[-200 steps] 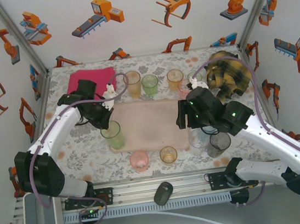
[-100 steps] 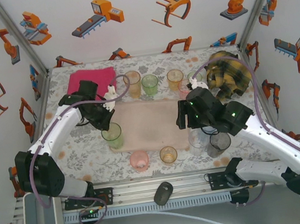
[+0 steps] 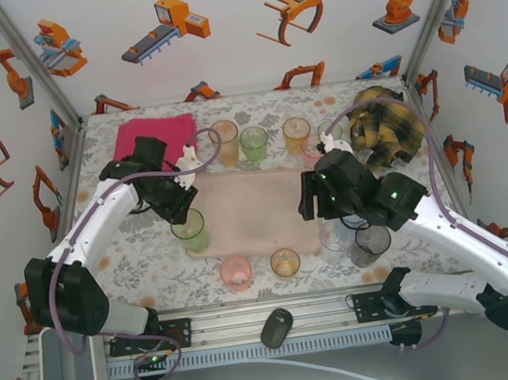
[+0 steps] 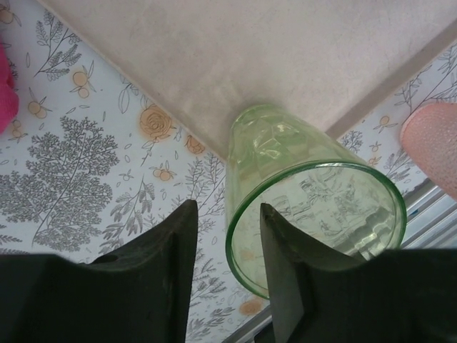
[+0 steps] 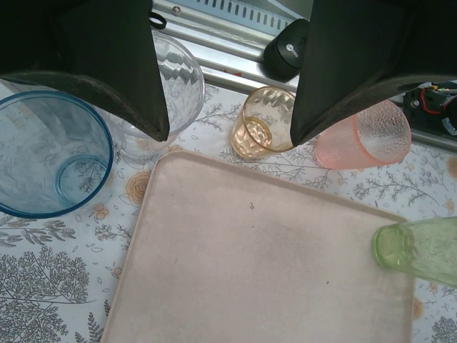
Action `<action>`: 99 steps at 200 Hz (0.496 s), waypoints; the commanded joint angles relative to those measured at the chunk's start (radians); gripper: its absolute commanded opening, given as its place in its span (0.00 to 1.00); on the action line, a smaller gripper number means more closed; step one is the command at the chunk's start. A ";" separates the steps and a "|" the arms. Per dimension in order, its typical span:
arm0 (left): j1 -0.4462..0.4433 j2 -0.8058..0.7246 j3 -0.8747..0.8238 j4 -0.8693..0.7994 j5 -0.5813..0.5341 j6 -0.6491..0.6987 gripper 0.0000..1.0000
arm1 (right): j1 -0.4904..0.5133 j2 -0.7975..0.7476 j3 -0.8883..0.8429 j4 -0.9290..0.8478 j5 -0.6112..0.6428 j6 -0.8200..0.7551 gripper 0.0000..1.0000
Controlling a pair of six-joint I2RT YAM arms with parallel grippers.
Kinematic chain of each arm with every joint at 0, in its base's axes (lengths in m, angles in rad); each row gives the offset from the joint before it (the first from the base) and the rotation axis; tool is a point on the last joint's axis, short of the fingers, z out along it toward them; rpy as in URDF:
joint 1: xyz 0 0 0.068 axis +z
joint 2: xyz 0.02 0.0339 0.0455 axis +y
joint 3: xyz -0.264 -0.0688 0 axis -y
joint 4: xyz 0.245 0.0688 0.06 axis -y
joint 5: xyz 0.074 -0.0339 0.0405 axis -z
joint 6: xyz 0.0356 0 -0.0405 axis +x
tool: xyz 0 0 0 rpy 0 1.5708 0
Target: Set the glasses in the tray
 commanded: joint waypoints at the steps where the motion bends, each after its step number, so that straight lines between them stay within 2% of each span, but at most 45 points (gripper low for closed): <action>1: -0.004 -0.046 0.047 -0.037 -0.020 0.017 0.47 | 0.007 -0.015 -0.008 0.009 0.022 0.013 0.64; 62: -0.004 -0.117 0.144 -0.096 -0.022 -0.005 0.59 | 0.007 -0.009 0.003 -0.020 0.016 0.004 0.64; 99: 0.000 -0.173 0.159 -0.102 -0.047 -0.020 0.64 | 0.007 0.005 0.074 -0.080 0.041 -0.026 0.64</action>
